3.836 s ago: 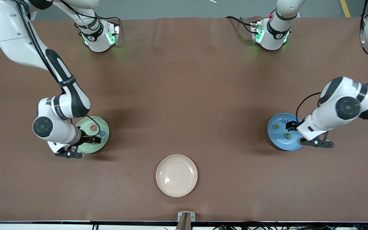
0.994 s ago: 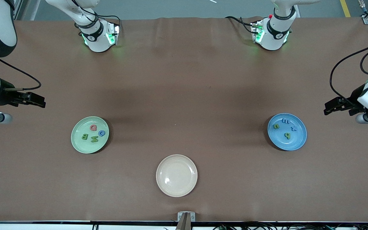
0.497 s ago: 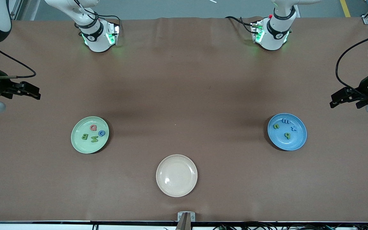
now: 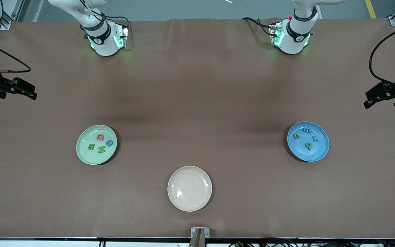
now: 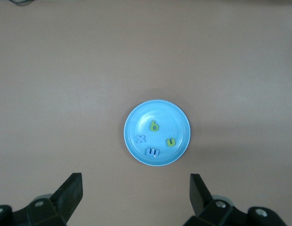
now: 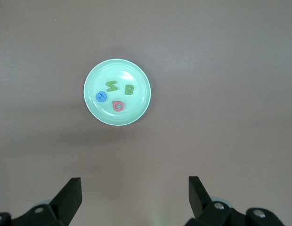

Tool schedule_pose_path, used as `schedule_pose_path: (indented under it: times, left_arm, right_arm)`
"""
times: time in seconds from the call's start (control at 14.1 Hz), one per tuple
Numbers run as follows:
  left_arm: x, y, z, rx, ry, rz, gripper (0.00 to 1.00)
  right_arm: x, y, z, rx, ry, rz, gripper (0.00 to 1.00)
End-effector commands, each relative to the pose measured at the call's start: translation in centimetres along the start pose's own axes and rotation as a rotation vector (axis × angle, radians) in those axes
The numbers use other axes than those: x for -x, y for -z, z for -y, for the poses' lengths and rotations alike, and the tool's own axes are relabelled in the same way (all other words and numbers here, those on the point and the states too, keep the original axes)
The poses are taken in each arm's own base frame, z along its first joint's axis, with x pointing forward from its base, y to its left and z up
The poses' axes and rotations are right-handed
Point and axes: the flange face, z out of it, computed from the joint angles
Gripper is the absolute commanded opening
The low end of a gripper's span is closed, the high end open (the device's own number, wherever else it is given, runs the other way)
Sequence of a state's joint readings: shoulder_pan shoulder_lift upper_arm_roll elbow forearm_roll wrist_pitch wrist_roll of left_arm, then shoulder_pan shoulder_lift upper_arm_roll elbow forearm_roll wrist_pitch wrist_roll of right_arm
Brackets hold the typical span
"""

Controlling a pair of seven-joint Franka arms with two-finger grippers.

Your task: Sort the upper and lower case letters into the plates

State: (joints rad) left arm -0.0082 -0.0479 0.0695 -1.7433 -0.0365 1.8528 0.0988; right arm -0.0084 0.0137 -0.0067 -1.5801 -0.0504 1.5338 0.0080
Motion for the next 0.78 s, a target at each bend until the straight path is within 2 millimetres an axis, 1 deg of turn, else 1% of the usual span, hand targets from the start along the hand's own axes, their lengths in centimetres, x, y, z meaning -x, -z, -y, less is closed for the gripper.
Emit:
schedule_pose_path:
  times: [0.0,0.07,0.21,0.36,0.43,0.57,0.71]
  left_arm:
    - [-0.9,2.3,-0.5,0.016,-0.010,-0.014,1.00]
    - [-1.1,3.2,-0.7,0.015,-0.012,-0.011,1.00]
    - [-1.2,3.9,-0.9,0.015,-0.016,-0.005,1.00]
    - [-1.2,4.3,-1.0,0.017,-0.006,0.000,1.00]
    - [-1.4,4.4,-1.5,0.022,0.017,0.012,1.00]
    - [-1.5,5.3,-2.0,0.020,0.036,0.033,1.00]
    - [-1.5,5.2,-2.0,0.018,0.033,0.044,1.00]
  right_arm:
    - [2.4,0.7,-0.1,-0.021,0.007,-0.011,1.00]
    - [2.7,1.1,-0.2,-0.024,0.005,-0.017,1.00]
    - [3.3,1.2,-0.3,-0.055,-0.001,-0.020,1.00]
    - [3.7,1.5,-0.6,-0.067,-0.009,-0.024,1.00]
    - [3.8,1.8,-0.6,-0.067,-0.006,-0.032,1.00]
    - [3.8,1.9,-0.7,-0.067,-0.008,-0.038,1.00]
    - [3.8,2.0,-0.6,-0.071,-0.009,-0.046,1.00]
